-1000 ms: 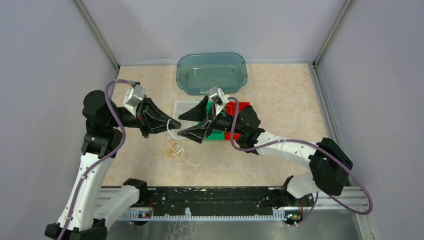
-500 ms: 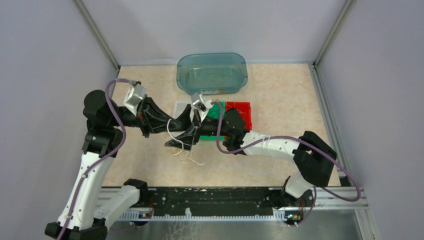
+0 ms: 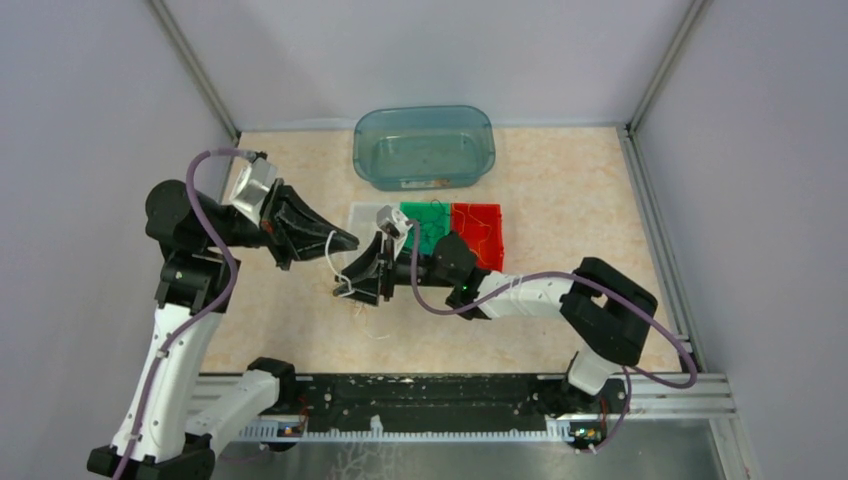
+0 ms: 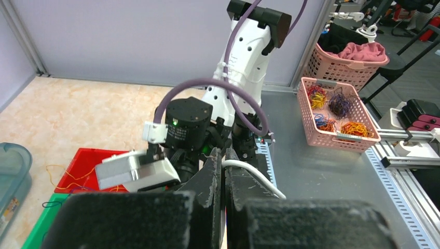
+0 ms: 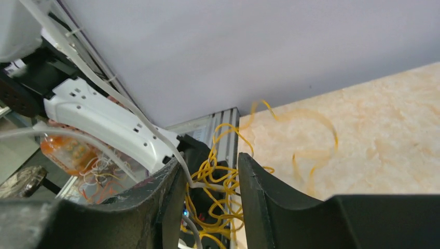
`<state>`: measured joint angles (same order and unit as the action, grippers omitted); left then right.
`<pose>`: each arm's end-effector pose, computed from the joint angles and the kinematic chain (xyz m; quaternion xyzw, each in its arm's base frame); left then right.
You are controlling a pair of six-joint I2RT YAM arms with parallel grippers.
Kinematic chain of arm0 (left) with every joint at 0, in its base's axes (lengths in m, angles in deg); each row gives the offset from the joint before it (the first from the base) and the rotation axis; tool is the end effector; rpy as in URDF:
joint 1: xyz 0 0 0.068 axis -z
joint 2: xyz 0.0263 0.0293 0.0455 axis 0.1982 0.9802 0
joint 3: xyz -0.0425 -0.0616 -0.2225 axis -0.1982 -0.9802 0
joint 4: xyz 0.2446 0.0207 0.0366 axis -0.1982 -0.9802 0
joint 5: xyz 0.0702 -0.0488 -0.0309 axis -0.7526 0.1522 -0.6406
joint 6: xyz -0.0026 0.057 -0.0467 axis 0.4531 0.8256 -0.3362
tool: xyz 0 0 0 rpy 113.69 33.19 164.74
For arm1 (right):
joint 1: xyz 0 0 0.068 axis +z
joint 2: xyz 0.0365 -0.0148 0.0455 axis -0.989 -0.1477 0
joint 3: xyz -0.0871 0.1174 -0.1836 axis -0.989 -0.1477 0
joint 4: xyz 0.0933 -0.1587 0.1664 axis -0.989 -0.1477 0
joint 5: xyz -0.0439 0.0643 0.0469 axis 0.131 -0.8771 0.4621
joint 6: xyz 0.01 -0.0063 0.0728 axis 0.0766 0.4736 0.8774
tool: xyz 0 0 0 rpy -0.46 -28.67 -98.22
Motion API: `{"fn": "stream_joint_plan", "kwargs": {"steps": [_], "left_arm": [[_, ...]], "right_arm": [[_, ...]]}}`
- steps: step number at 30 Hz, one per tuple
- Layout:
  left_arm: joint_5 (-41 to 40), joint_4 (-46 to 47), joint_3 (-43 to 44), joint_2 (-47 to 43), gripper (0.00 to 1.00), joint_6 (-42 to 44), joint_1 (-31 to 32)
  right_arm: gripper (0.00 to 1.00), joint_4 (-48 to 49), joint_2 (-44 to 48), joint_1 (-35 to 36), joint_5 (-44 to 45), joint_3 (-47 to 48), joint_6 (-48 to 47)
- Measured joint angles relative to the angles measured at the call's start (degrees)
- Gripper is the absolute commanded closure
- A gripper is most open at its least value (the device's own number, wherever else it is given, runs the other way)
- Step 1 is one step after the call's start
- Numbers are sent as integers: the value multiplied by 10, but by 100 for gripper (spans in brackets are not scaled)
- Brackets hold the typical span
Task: Untangle the cables
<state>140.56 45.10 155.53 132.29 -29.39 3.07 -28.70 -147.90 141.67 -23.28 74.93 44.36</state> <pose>0.1411 -0.0984 0.4391 0.4701 0.4926 -0.5444 0.4899 0.1523 0.3305 0.2576 -0.3629 0.5021 0.6581 0.4280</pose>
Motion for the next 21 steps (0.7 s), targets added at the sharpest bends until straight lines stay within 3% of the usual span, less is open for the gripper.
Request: {"fn": "stream_joint_plan", "kwargs": {"steps": [21], "left_arm": [[-26, 43, 104, 25, 100, -25, 0]], "right_arm": [[67, 0, -67, 12, 90, -108, -26]]}}
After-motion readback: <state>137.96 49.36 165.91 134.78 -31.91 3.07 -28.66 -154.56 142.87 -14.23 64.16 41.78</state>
